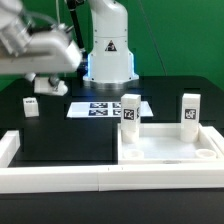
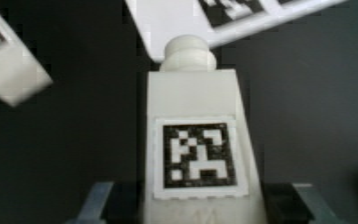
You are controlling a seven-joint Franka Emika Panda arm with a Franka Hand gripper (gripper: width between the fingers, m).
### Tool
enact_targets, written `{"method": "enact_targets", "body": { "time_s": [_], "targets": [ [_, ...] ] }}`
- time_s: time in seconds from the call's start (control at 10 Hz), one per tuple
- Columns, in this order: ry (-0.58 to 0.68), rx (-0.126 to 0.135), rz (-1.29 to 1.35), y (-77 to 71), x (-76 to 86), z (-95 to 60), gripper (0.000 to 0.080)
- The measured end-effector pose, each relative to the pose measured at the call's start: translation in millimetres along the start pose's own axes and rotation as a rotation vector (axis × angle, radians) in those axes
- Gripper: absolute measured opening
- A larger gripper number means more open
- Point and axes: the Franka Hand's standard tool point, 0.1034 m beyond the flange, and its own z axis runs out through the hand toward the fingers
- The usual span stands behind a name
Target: Assemble square table
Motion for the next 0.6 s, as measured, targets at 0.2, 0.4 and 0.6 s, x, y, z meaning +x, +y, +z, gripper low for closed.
{"method": "enact_targets", "body": {
  "time_s": [0.2,0.4,0.6],
  "targets": [
    [0.11,-0.034,-0.024,-48.2,10.7,-44.2,0.0291],
    [0.255,-0.023,-0.013,-59.2,9.5,-50.4,0.0291],
    [0.397,-0.019,-0.018,-58.3,10.3,-49.2,0.0291]
  ]
}}
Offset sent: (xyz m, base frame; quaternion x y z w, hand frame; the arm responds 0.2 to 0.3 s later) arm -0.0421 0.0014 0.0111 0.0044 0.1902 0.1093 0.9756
